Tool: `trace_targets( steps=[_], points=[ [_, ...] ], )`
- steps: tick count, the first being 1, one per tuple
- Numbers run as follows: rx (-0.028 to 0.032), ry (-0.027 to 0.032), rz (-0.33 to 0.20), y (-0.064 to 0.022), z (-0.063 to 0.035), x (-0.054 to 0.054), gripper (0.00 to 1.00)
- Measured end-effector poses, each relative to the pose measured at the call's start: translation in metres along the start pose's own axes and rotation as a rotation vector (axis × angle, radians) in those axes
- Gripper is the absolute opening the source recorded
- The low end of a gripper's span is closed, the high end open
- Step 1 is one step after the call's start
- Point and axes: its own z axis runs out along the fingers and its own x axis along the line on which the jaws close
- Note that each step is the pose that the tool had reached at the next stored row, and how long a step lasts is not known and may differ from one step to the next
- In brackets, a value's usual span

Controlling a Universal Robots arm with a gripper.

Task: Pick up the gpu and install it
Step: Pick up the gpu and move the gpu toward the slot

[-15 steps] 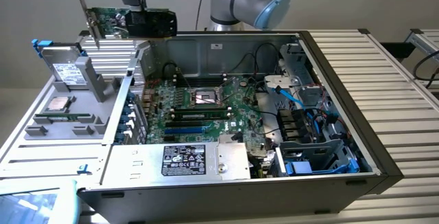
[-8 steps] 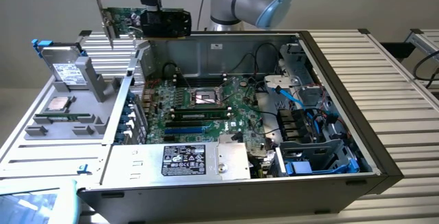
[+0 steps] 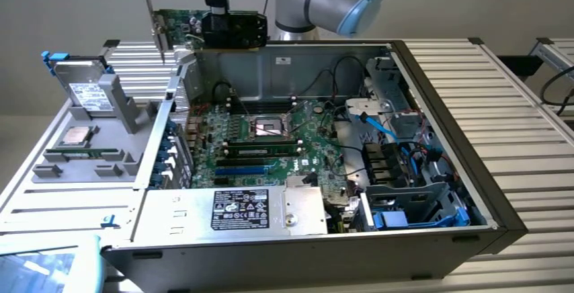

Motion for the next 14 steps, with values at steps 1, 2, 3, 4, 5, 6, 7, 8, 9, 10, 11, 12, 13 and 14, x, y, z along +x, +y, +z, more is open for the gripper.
trace_targets(
  steps=[1,2,3,4,5,6,7,8,9,10,11,12,13,14],
  points=[
    [0.0001,-0.0001,0.0,-0.0027,-0.0001,0.0,0.28],
    [0.0001,-0.0001,0.0,-0.0053,-0.0002,0.0,0.28],
    [0.0001,-0.0001,0.0,-0.0079,-0.0003,0.0,0.28],
    [0.0001,-0.0001,0.0,-0.01,-0.0004,0.0,0.28],
    [0.0001,-0.0001,0.0,-0.0119,-0.0005,0.0,0.28],
    [0.0001,-0.0001,0.0,-0.0139,-0.0006,0.0,0.28],
    [0.0001,-0.0001,0.0,-0.0158,-0.0007,0.0,0.28],
    [0.0001,-0.0001,0.0,-0.0176,-0.0008,0.0,0.28],
    [0.0002,-0.0001,0.0,-0.0195,-0.0008,0.0,0.28],
    [0.0002,0.0,0.0,-0.0214,-0.0009,0.0,0.28],
    [0.0003,0.0,0.0,-0.023,-0.001,0.0,0.28],
    [0.0004,0.0001,0.0,-0.0242,-0.0011,0.0,0.28],
    [0.0013,0.0005,0.0,-0.025,-0.0012,0.0,0.28],
    [0.0029,0.0009,0.0,-0.0253,-0.0012,0.0,0.28]
  ],
)
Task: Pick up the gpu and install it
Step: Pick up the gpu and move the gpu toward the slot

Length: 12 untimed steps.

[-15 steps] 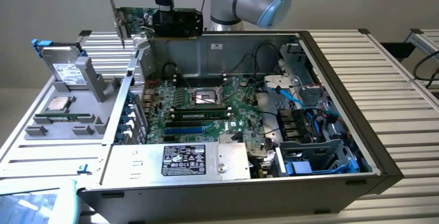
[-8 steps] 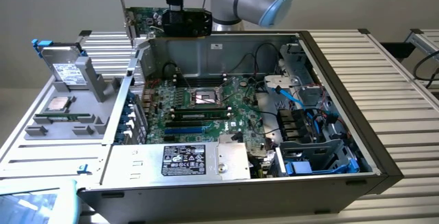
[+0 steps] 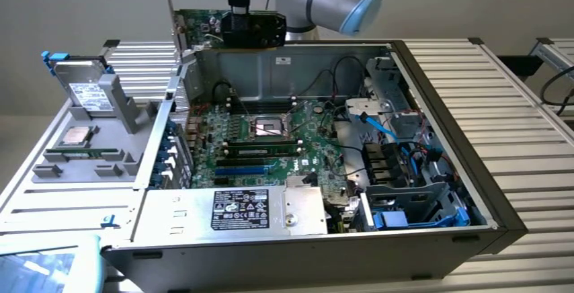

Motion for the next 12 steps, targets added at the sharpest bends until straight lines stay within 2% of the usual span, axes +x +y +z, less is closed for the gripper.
trace_targets(
  steps=[5,12],
  points=[
    [0.0087,0.002,-0.002,-0.0003,0.0006,0.0003,0.28],
    [0.012,0.0049,-0.002,-0.0003,0.002,0.002,0.28]
  ],
)
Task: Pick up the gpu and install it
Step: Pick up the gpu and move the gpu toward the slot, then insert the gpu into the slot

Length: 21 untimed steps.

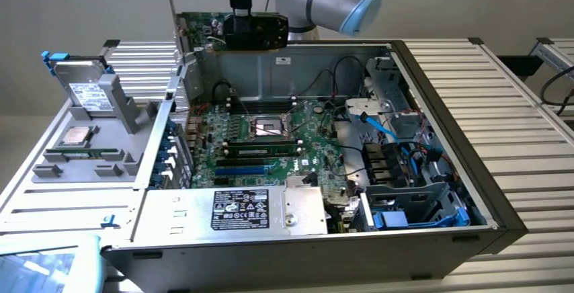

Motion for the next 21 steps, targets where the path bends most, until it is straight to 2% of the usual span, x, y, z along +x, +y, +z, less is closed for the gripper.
trace_targets(
  steps=[8,21],
  points=[
    [0.0008,0.0017,0.0,0.0,0.0013,0.0017,0.28],
    [0.001,0.0013,0.0,0.0,0.0014,0.002,0.28]
  ],
)
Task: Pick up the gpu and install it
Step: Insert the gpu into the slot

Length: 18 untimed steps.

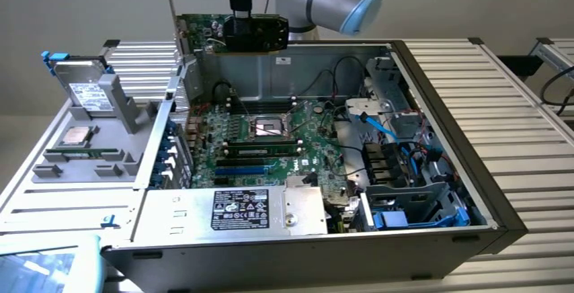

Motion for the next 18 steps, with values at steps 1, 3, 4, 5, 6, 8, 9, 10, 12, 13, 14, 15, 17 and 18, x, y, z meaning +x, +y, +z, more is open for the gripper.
trace_targets(
  steps=[1,3,4,5,6,8,9,10,12,13,14,15,17,18],
  points=[
    [0.0,-0.0012,0.0,0.0001,0.0001,0.001,0.28],
    [-0.0001,-0.005,0.0,0.0003,0.0008,0.008,0.28],
    [0.0,-0.0065,0.0,0.0003,0.0013,0.011,0.28],
    [-0.0002,-0.0079,0.0,0.0003,0.0019,0.015,0.28],
    [0.0,-0.0097,0.0,0.0004,0.0027,0.018,0.28],
    [0.0,-0.012,0.0,0.0004,0.0043,0.023,0.28],
    [0.0,-0.013,0.0,0.0004,0.0052,0.024,0.28],
    [0.0,-0.014,0.0,0.0004,0.0061,0.026,0.28],
    [0.0,-0.0162,-0.001,0.0004,0.0077,0.029,0.28],
    [0.0001,-0.0169,-0.001,0.0004,0.0085,0.031,0.28],
    [0.0001,-0.0175,0.0,0.0004,0.0094,0.032,0.28],
    [0.0001,-0.0182,-0.001,0.0003,0.0106,0.033,0.28],
    [0.0,-0.0199,-0.001,0.0003,0.0133,0.035,0.28],
    [0.0,-0.0205,-0.001,0.0002,0.015,0.036,0.28]
  ],
)
